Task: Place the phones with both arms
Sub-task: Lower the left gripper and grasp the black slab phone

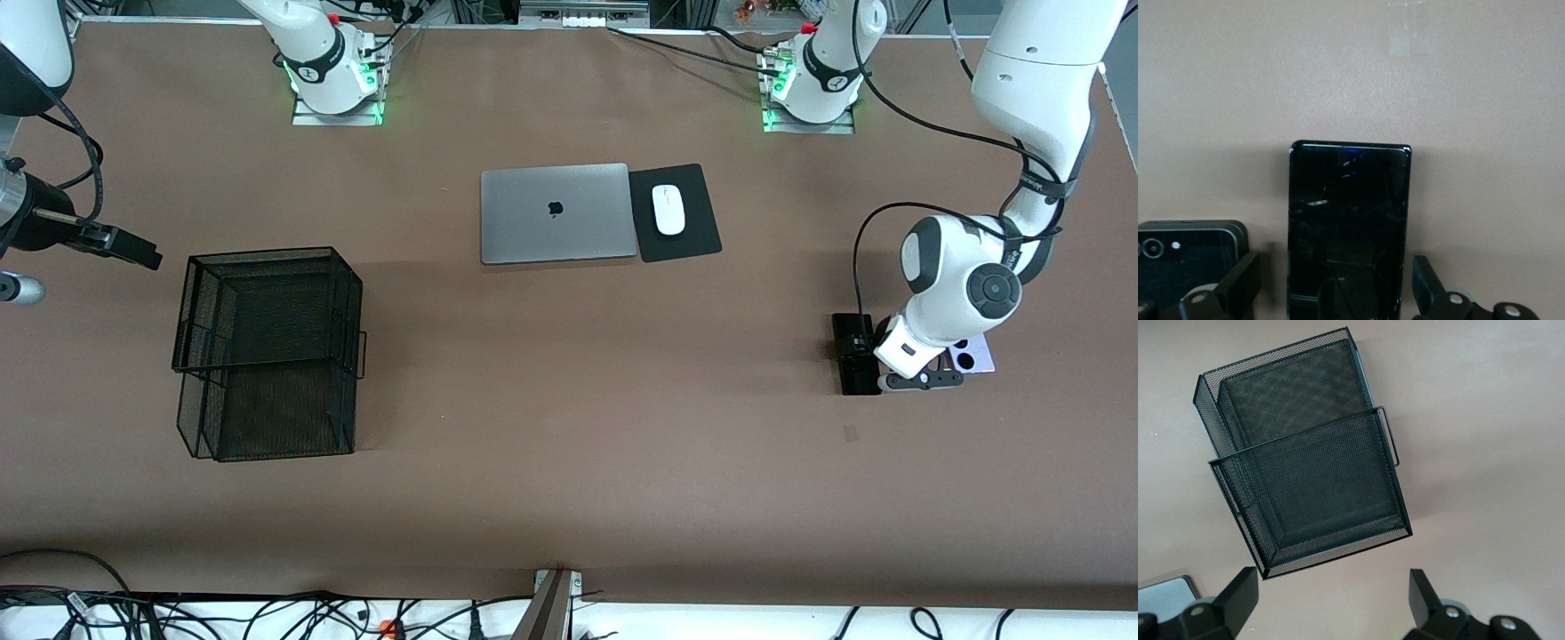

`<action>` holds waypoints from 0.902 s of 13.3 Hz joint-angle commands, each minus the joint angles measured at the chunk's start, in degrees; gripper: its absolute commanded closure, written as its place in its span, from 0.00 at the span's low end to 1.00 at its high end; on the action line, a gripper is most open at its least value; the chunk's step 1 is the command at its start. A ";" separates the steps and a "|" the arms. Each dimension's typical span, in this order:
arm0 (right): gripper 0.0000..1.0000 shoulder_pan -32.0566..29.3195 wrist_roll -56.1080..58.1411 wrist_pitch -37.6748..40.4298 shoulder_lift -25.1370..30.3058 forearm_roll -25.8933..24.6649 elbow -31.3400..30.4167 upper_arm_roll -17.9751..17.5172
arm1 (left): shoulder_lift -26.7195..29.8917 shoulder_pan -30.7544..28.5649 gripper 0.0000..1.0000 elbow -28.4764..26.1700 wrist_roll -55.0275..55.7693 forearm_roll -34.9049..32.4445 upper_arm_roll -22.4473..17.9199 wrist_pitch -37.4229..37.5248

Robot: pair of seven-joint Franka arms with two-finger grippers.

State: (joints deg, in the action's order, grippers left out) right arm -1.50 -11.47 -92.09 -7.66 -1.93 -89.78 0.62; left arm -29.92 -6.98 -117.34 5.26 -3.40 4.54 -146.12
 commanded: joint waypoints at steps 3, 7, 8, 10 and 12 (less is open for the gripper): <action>0.00 -0.43 -0.13 1.13 0.10 0.44 0.48 -0.18 | -1.19 0.21 0.00 -1.84 1.60 -0.21 0.12 -4.08; 0.00 -0.43 -0.22 1.13 0.01 0.26 0.57 -0.18 | -2.51 0.47 0.00 -1.93 2.39 -0.21 0.12 -5.50; 0.00 -0.35 -0.22 1.04 0.01 0.09 0.57 -0.18 | -2.68 0.48 0.00 -1.84 2.39 -0.21 0.12 -5.50; 0.00 -0.35 -0.22 1.04 0.01 -0.27 0.66 -0.18 | -2.86 0.48 0.16 -1.84 2.39 -0.21 0.12 -5.50; 0.00 -0.43 -0.13 0.95 -0.08 -0.27 0.66 -0.18 | -3.13 0.48 0.48 -1.66 2.91 -0.21 0.12 -5.50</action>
State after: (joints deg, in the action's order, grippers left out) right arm -1.50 -11.47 -91.80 -7.68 -1.94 -89.78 0.65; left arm -31.62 -6.85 -118.92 6.70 -3.40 4.64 -150.49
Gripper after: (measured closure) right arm 0.000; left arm 0.167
